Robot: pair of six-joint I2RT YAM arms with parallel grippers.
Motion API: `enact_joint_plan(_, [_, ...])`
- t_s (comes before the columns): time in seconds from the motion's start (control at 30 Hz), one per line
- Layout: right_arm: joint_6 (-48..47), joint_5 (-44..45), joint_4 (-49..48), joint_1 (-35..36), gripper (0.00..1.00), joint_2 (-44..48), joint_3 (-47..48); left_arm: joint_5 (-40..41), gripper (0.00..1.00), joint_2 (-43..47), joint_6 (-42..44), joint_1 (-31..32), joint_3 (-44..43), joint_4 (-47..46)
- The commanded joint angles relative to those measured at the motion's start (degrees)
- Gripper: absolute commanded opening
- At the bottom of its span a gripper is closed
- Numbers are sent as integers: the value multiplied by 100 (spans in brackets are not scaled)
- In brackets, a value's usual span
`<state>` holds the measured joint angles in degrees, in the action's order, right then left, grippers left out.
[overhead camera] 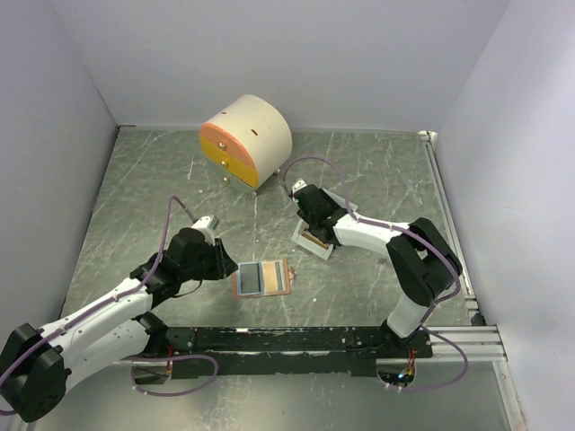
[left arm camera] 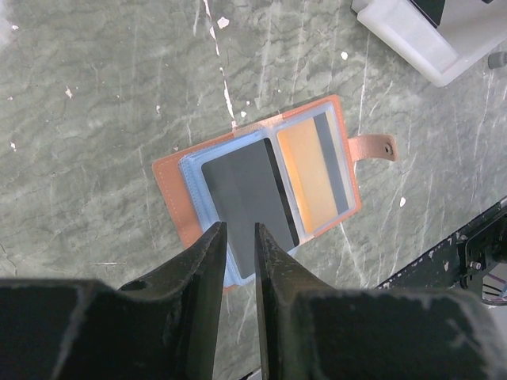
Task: Put the credit cards into the card holder
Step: Pick up the credit card from the storage box.
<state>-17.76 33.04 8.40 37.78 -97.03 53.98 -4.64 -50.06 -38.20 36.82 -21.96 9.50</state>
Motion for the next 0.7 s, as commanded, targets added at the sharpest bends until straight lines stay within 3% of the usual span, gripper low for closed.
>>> enact_joint_plan(0.0, [-296, 554, -412, 54, 47, 75, 5, 73, 31, 14, -56, 22, 67, -136])
enact_joint_plan(0.37, [-307, 274, -481, 68, 35, -10, 64, 164, 32, 183, -36, 21, 33, 52])
enact_joint_plan(0.67, [-331, 187, -581, 65, 43, -148, 47, 125, 32, 123, -40, 26, 37, -13])
